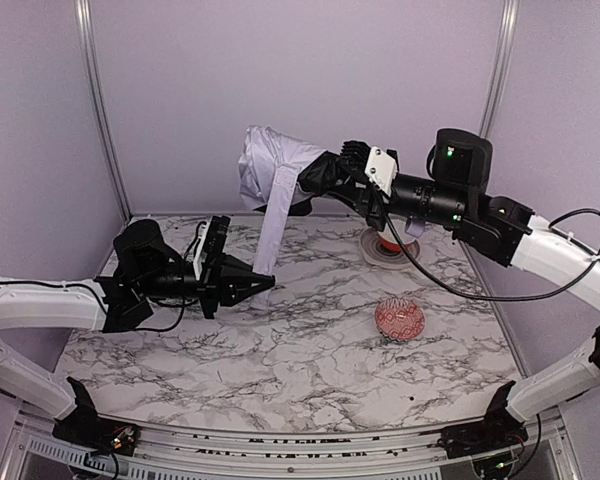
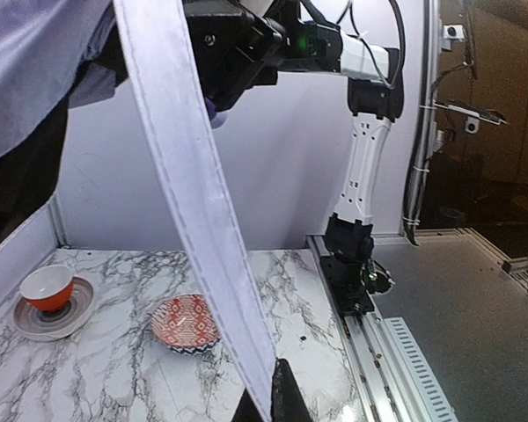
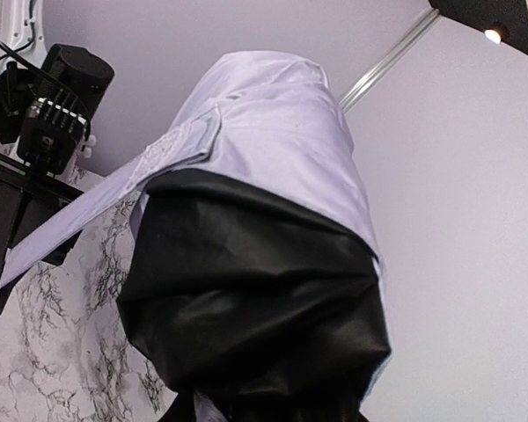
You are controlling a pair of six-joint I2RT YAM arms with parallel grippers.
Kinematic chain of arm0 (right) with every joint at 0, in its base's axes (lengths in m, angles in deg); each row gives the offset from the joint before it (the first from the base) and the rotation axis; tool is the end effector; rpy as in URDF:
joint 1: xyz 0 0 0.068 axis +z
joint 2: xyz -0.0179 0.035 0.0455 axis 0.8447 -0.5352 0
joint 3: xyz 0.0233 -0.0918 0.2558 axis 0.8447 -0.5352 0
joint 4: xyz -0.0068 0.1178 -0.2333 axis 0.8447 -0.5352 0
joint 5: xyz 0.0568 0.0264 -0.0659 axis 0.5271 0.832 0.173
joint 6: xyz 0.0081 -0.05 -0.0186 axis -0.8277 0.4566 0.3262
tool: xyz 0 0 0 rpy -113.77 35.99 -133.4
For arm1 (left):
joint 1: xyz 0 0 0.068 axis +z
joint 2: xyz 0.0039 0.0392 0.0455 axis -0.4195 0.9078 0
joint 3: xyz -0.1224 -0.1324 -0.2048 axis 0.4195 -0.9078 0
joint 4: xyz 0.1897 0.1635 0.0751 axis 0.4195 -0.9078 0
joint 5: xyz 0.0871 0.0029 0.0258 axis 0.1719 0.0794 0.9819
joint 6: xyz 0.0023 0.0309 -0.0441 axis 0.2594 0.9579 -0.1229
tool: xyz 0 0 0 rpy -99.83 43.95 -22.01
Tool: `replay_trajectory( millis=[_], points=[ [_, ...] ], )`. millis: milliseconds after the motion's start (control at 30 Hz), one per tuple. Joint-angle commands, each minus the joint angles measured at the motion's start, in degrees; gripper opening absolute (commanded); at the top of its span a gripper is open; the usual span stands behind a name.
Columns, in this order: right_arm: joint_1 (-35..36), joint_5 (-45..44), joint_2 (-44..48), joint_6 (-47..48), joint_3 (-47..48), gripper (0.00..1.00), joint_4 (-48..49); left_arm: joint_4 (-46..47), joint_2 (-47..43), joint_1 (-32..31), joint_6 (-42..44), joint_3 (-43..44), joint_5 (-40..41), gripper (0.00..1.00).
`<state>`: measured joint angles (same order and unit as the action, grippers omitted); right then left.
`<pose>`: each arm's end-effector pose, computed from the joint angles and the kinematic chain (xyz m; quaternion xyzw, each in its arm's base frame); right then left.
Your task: Put away the umbrella
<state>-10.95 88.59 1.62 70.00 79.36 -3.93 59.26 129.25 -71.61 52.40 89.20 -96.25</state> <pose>0.1985 0.2264 0.4198 -0.5779 0.4368 0.1401 0.6750 0.1843 -0.2341 0.2890 0.5078 0.4390 -0.5211 0.5271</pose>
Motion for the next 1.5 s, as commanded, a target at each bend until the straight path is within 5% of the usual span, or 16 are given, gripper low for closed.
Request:
replay_trajectory(
  millis=[0, 133, 300, 833, 1000, 1167, 1300, 1467],
  points=[
    [-5.46, -6.49, 0.38, -11.89, 8.08, 0.0, 3.47, -1.35, -10.64, -2.45, 1.2, -5.91, 9.24, 0.0],
    [-10.42, -3.08, 0.99, -19.37, 9.34, 0.0, 3.88, -11.15, -12.98, -3.82, 5.46, -7.38, 12.72, 0.0],
    [-10.49, 4.75, 1.12, -23.14, 11.13, 0.0, 4.81, -12.65, -8.39, -4.82, 6.97, -7.98, 14.97, 0.0],
    [-8.74, 53.21, 6.1, -19.0, 8.16, 0.0, -5.28, -15.03, 4.12, 0.43, 22.89, 1.76, 18.57, 0.0],
    [-2.2, 49.22, 3.01, 0.51, 12.55, 0.0, -28.84, -14.59, 7.48, 2.52, 28.7, 8.16, 19.74, 0.0],
    [2.63, 46.08, 0.52, 10.47, 13.43, 0.0, -43.1, -14.36, 9.82, 6.33, 34.43, 15.66, 19.28, 0.0],
    [5.75, 41.16, -0.7, 11.64, 9.79, 0.0, -46.19, -14.42, 10.59, 6.9, 39.33, 20.84, 20.38, 0.0],
    [6.48, 31.73, -2.66, 3.2, -4.71, 0.0, -38.6, -14.45, 8.23, 6.79, 43.27, 23.97, 21.36, 0.0]
  ],
)
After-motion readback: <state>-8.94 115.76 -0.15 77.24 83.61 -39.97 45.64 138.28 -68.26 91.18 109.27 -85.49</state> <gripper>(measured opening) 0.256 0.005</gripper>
